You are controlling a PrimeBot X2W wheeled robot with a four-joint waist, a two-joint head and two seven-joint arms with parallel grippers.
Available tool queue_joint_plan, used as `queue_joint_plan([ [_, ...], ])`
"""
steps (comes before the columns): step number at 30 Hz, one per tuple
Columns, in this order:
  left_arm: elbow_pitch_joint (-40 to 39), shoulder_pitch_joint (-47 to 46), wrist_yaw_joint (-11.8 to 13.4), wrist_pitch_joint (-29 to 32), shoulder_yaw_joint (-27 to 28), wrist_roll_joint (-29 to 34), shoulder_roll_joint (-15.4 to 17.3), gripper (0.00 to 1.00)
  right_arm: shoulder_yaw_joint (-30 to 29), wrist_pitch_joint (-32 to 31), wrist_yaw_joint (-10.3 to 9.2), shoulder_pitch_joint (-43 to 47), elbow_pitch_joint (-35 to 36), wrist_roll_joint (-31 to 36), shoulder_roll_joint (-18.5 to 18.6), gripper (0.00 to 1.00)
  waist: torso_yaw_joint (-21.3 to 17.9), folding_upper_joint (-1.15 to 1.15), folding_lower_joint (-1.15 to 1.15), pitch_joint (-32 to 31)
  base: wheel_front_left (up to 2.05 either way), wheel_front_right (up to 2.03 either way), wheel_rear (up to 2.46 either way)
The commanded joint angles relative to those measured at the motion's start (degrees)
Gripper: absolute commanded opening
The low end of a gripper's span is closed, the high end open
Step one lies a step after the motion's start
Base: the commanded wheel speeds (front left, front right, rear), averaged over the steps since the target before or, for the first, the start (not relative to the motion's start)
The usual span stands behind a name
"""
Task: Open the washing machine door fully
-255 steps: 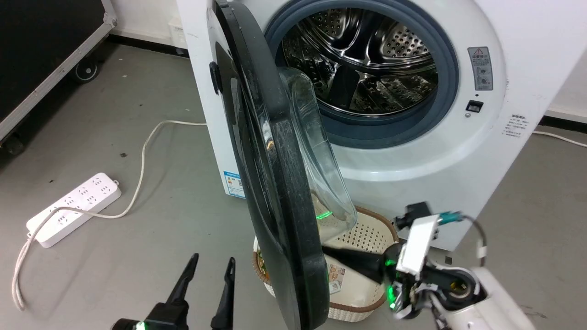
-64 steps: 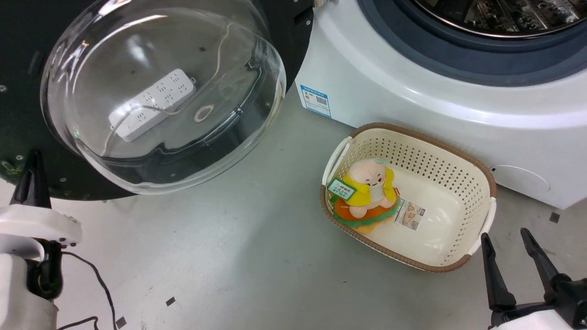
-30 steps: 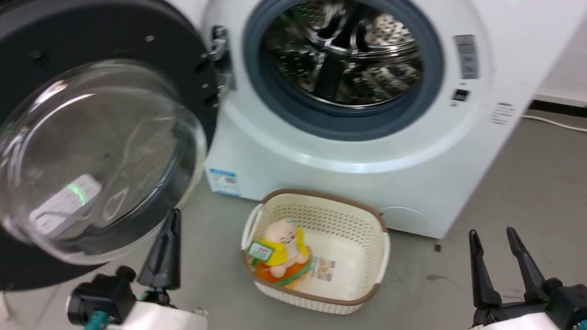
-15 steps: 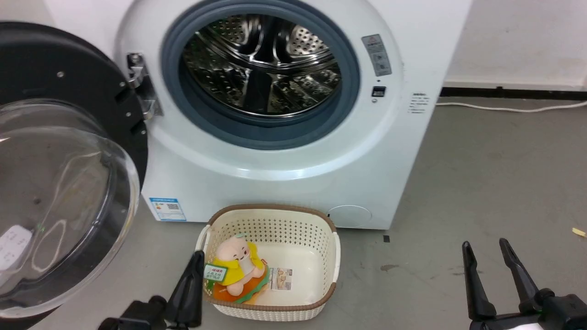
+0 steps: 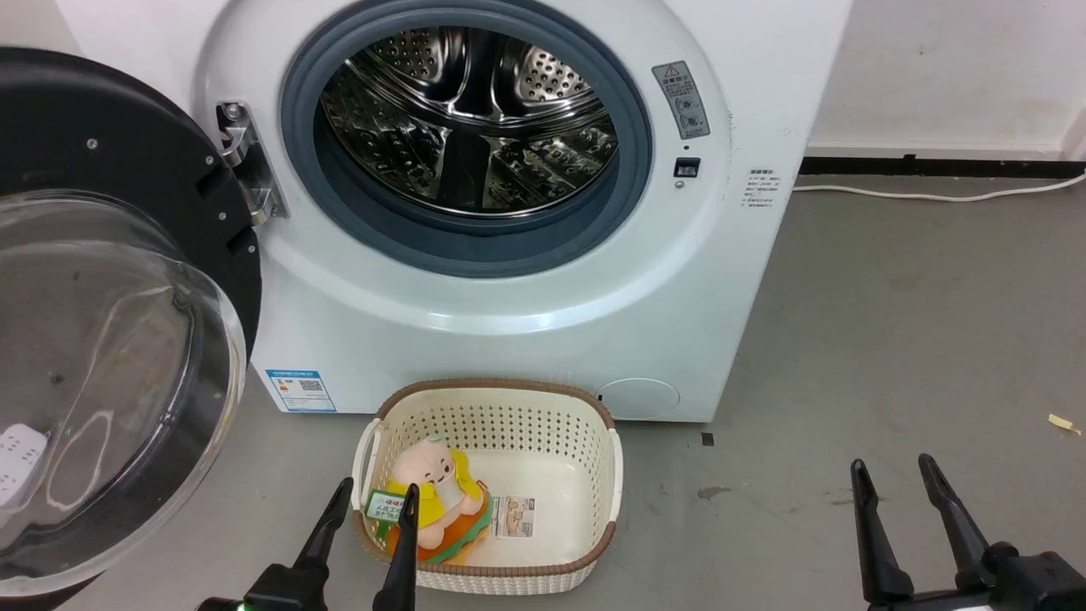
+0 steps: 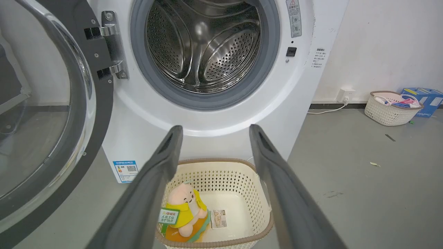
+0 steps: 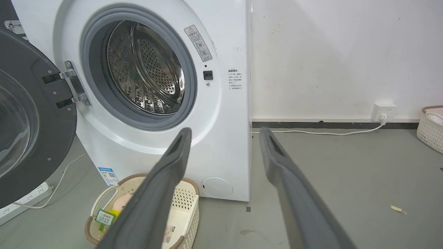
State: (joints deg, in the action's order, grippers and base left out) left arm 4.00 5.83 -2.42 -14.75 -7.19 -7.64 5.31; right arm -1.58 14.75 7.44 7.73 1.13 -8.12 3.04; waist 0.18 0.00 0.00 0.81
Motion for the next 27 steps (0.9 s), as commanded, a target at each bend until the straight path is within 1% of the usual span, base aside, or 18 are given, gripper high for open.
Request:
queue_joint_plan([
  [1, 0.3, 0.4, 0.2, -0.2, 0.0, 0.3, -0.3, 1.0, 0.0, 0.2, 0.05, 0.3, -0.3, -0.2, -0.2, 1.0, 0.2, 0.0, 0.0, 0.0, 0.0, 0.0, 0.0],
  [15, 0.0, 0.3, -0.5, -0.2, 0.7, 1.2, -0.9, 1.0, 0.0, 0.2, 0.05, 0.2, -0.7, -0.7, -0.2, 1.0, 0.5, 0.0, 0.0, -0.3, 0.0, 0.0, 0.0],
  [27, -0.3, 0.2, -0.6, -0.2, 1.3, 1.7, -1.3, 1.0, 0.1, 0.2, 0.05, -0.1, -0.9, -1.1, -0.2, 1.0, 0.7, 0.0, 0.0, -0.1, 0.0, 0.0, 0.0],
])
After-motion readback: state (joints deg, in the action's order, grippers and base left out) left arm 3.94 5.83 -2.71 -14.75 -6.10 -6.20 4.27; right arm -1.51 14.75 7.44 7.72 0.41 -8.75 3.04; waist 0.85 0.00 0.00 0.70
